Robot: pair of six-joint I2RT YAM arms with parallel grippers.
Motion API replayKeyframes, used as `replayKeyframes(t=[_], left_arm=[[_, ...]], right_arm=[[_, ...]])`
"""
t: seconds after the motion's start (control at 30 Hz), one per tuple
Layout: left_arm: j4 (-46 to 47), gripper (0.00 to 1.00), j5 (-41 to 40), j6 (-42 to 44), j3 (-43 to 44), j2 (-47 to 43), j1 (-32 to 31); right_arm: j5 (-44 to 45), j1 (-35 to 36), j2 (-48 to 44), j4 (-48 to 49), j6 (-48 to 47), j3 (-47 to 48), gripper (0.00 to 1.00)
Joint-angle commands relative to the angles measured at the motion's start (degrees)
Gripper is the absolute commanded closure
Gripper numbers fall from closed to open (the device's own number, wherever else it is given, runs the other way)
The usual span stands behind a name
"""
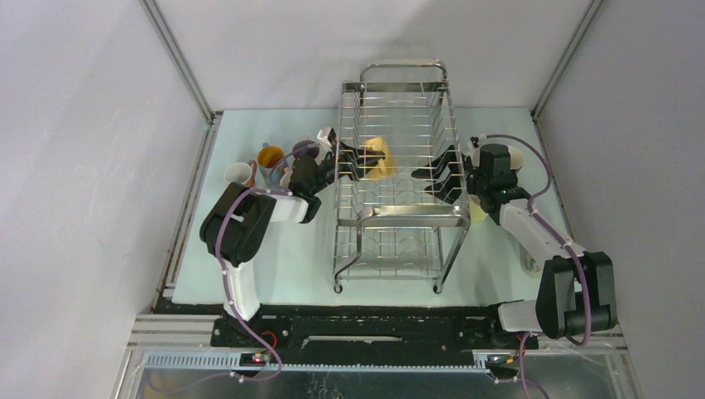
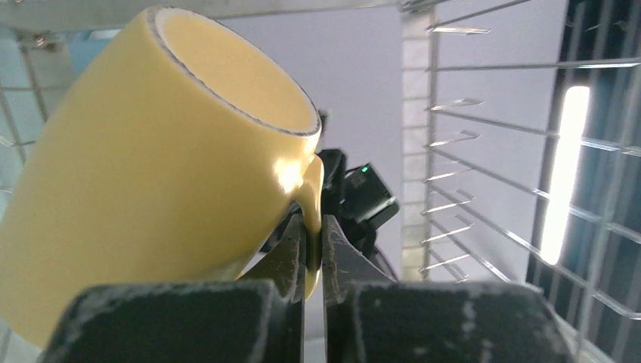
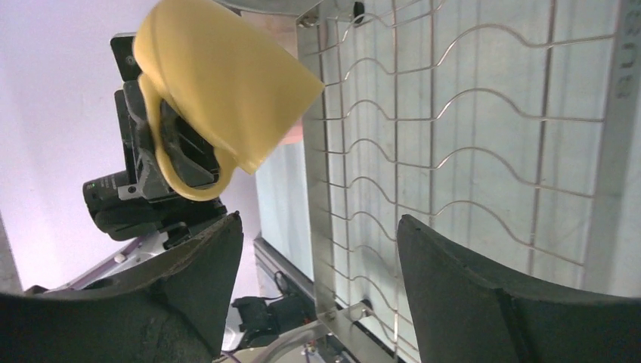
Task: Unload the cups from the dish rack
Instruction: Unload the cup from the dish rack.
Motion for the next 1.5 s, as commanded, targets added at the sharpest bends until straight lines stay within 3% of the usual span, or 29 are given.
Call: replayKeyframes(t=[0.0, 0.27, 1.03, 1.47], left_arm=[[8.33, 1.00, -8.25, -4.37, -0.74, -6.48, -1.12], [6.94, 1.00, -11.80, -6.03, -0.82, -7.63, -1.86], [0.51, 1.00, -15.73, -8.03, -2.57, -11.35, -5.18], [1.00, 1.00, -17.89, -12.11, -3.00, -10.33, -7.30]], right_arm=[[1.55, 2.13, -2.85, 7.42, 9.46, -1.71, 0.19], [4.48, 4.01, -3.01, 14.85, 19.74, -4.27, 0.23], [3.97, 4.45, 3.38, 37.98, 37.40, -11.09, 0.28], [4.41, 6.18, 7.17, 44.77, 42.56, -11.78, 0.35]])
